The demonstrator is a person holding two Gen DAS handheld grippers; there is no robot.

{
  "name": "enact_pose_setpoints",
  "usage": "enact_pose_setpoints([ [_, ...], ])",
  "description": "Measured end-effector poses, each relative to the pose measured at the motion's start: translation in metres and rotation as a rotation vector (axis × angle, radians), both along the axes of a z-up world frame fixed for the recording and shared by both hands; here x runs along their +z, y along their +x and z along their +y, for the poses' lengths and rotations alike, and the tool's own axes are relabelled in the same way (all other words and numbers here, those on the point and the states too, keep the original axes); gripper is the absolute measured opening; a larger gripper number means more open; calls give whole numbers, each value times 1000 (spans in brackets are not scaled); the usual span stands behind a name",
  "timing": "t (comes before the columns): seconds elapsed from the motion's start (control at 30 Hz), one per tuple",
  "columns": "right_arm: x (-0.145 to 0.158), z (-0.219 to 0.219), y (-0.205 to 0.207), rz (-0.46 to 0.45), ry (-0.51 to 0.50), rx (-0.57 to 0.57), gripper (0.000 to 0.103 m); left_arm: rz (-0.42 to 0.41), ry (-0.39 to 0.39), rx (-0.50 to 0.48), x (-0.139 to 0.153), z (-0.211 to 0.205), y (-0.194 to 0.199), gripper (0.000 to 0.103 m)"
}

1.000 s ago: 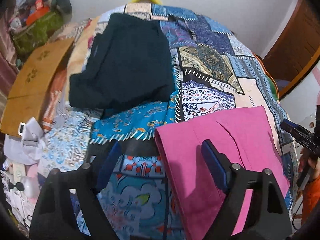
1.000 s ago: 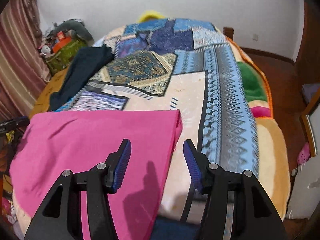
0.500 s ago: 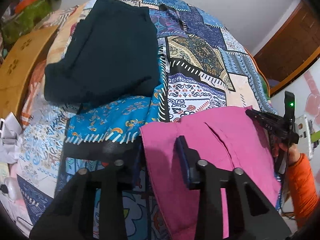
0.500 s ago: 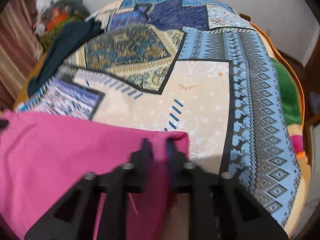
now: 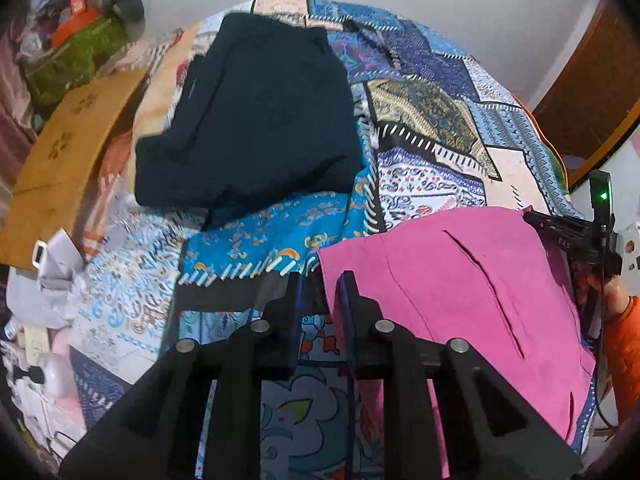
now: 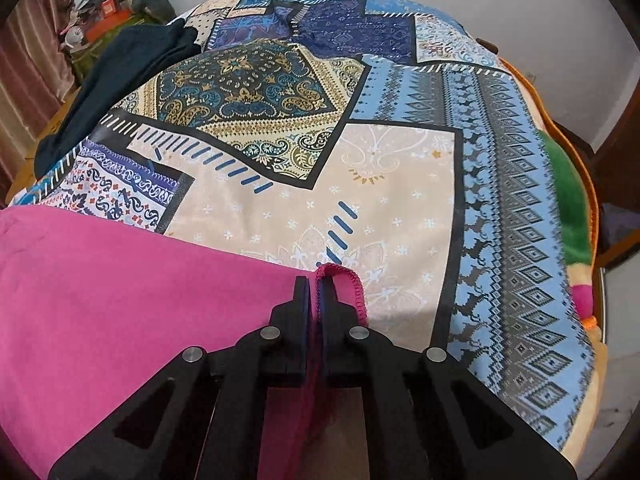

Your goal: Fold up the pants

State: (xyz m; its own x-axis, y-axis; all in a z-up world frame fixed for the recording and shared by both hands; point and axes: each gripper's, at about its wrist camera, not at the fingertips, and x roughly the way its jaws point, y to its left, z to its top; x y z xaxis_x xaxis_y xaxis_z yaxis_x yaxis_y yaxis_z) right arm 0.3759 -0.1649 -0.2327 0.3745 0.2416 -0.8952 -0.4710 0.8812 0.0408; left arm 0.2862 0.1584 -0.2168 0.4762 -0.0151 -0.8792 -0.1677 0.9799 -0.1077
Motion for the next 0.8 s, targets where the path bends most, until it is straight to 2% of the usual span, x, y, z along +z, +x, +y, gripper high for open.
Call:
enact_pose_setpoints([
  [0.1, 10, 0, -4, -12, -1, -16, 9, -24, 50, -28, 12, -9, -2, 24],
  [0.2, 32, -2, -16, -51, 32, -5, 18, -60, 70, -48, 24, -17, 0, 39],
  [0.27, 50, 1, -26, -98, 63, 16, 32, -90, 80, -64, 32, -22, 1, 52],
  [0.33, 70, 5, -37, -138, 112, 41, 39, -119, 93, -85, 41, -29, 3, 57],
  [0.4, 84, 13, -42, -157, 152, 73, 39, -137, 95, -105, 47, -36, 7, 59],
  [0.5, 95, 32, -49, -168, 185, 128, 42, -141, 85, -123, 50, -43, 15, 68],
  [0.57, 95, 47, -52, -159, 212, 163, 48, -125, 69, -135, 47, -45, 22, 70],
  [0.7, 84, 76, -55, -113, 229, 224, 52, -63, 70, -143, 31, -49, 33, 70],
  [0.8, 67, 92, -52, -7, 262, 245, 53, -3, 54, -146, 12, -48, 41, 70],
])
